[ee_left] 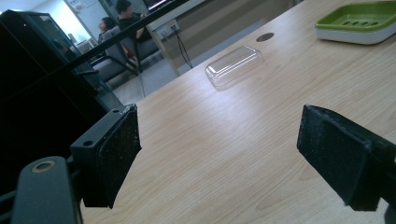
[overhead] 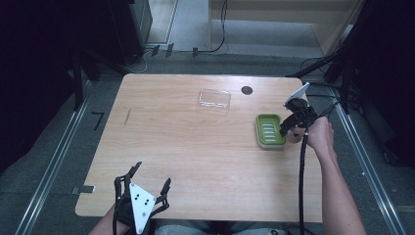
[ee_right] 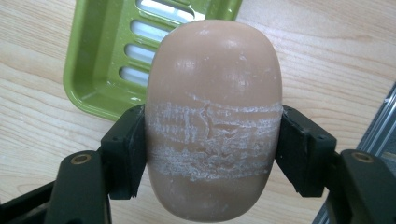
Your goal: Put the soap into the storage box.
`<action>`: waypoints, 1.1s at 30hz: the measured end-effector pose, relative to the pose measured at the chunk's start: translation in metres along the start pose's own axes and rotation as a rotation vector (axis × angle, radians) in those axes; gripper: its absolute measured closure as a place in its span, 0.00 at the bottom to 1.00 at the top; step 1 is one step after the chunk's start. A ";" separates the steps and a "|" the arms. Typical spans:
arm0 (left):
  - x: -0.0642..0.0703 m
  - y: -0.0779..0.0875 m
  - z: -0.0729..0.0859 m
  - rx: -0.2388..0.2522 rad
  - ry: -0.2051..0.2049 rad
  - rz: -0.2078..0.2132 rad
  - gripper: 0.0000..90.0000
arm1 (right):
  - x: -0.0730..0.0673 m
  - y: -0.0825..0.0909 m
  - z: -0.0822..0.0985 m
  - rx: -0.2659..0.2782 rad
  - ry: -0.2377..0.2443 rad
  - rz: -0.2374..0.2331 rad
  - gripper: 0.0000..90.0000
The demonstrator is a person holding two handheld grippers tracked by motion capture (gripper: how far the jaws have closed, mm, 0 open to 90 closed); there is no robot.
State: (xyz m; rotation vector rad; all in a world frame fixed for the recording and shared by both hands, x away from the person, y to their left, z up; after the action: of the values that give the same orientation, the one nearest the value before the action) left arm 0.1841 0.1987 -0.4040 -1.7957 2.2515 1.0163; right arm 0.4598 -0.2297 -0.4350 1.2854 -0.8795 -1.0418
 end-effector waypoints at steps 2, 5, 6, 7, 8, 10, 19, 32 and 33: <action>0.000 0.000 0.000 0.000 0.001 0.000 0.16 | -0.001 0.001 -0.002 0.006 -0.002 -0.008 0.37; 0.000 0.000 0.000 0.000 0.000 0.001 0.15 | -0.003 0.003 -0.005 0.014 -0.005 -0.014 0.37; 0.000 0.000 0.000 0.002 0.000 0.001 0.15 | -0.004 0.003 -0.006 0.016 -0.004 -0.016 0.37; 0.000 0.000 0.000 0.002 0.000 0.001 0.15 | -0.005 0.004 -0.007 0.019 -0.004 -0.020 0.37; 0.000 0.000 0.000 0.003 0.000 0.001 0.15 | -0.005 0.004 -0.008 0.022 -0.001 -0.022 0.37; 0.000 0.000 0.000 0.001 0.000 0.000 0.16 | -0.007 0.004 -0.010 0.022 0.000 -0.020 0.37; 0.000 0.000 0.000 0.001 0.000 0.000 0.16 | -0.010 0.003 -0.017 0.025 -0.012 -0.023 0.37; 0.000 0.000 0.000 0.000 0.002 -0.001 0.16 | -0.019 0.000 -0.031 0.036 -0.028 -0.045 0.37; 0.000 0.000 0.000 0.000 0.002 -0.001 0.16 | -0.020 -0.001 -0.032 0.038 -0.028 -0.045 0.37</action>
State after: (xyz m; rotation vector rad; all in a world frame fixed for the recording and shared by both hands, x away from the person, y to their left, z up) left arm 0.1841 0.1993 -0.4040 -1.7984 2.2518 1.0146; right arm 0.4838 -0.2003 -0.4381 1.3304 -0.8993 -1.0854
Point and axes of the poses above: each handheld gripper's, and its own axes: y roughly backward along the jaws, z roughly out of its underside, x roughly to its right, the point moved 3 cm from there along -y, roughly forward along the jaws, and after that the axes turned 12 degrees about -x, right-handed, at the moved point
